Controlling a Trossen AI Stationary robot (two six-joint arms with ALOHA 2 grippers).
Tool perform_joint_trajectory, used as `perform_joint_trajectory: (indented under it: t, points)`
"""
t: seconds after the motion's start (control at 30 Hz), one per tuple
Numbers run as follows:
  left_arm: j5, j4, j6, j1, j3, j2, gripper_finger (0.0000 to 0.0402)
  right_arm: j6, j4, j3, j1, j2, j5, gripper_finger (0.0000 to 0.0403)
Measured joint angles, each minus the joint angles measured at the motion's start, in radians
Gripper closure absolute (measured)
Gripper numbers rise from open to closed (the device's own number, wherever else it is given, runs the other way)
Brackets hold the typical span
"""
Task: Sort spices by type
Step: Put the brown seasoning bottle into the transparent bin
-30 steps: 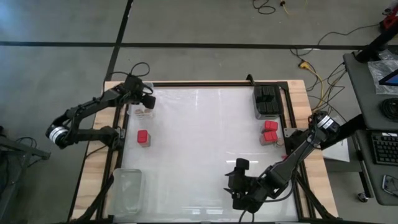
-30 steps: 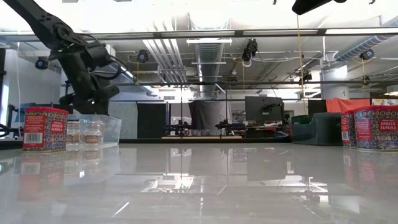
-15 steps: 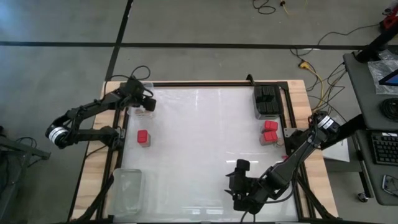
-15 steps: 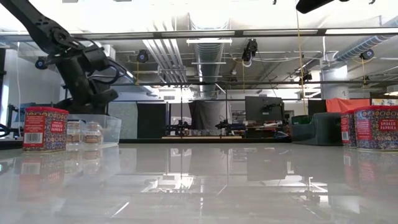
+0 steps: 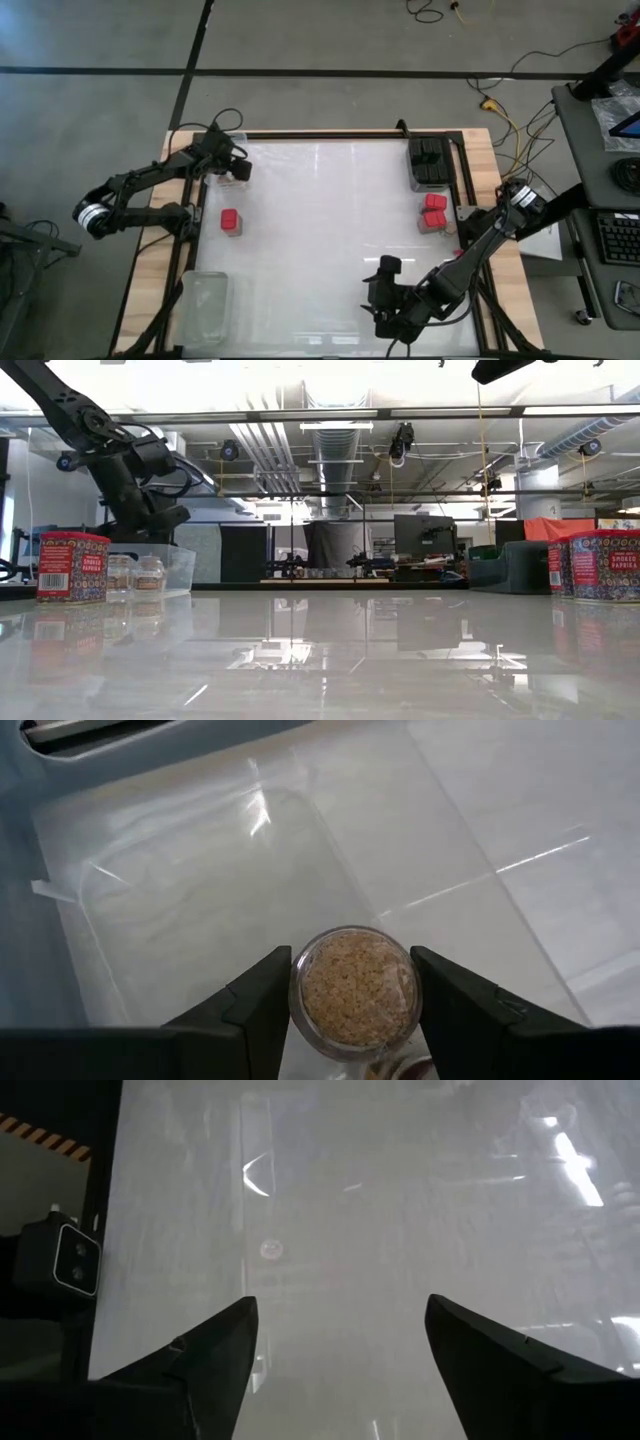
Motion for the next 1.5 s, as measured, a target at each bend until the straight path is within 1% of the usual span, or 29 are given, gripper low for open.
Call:
perform_joint_trajectory:
  t: [0.17, 0.47, 0.67, 0.83, 1.03, 1.27, 1.33, 1.43, 1.5]
  points:
    - [0.048, 0.003, -0.026, 0.0, -0.005, 0.0, 0.0228, -0.002, 0.0, 0.0, 0.0, 0.0, 0.0, 0.0118]
    - [0.053, 0.013, -0.044, 0.0, -0.005, 0.0, 0.0225, -0.001, 0.0, 0.0, 0.0, 0.0, 0.001, 0.0106]
    - [0.053, 0.013, -0.043, 0.0, -0.005, 0.0, 0.0196, 0.007, 0.0, 0.0, 0.0, 0.0, 0.001, 0.0103]
    - [0.052, 0.011, -0.027, 0.0, -0.005, 0.0, 0.017, 0.008, 0.0, 0.0, 0.0, 0.0, 0.001, 0.011]
    - [0.052, -0.03, -0.02, 0.0, 0.048, -0.005, 0.0157, 0.006, 0.0, 0.0, 0.0, 0.0, 0.001, 0.0115]
    - [0.051, -0.12, -0.017, 0.0, 0.117, -0.008, 0.0157, 0.006, 0.0, 0.0, -0.002, 0.0, 0.001, 0.0101]
    - [0.029, -0.155, -0.017, 0.0, 0.139, -0.008, 0.0157, 0.006, 0.0, 0.0, -0.002, 0.0, 0.001, 0.0098]
    - [-0.061, -0.244, -0.018, 0.0, 0.179, -0.008, 0.0159, 0.006, 0.0, 0.0, -0.002, 0.0, 0.001, 0.0097]
    - [-0.074, -0.279, -0.033, 0.002, 0.198, -0.006, 0.0168, 0.006, 0.0, 0.0, -0.002, 0.0, 0.001, 0.01]
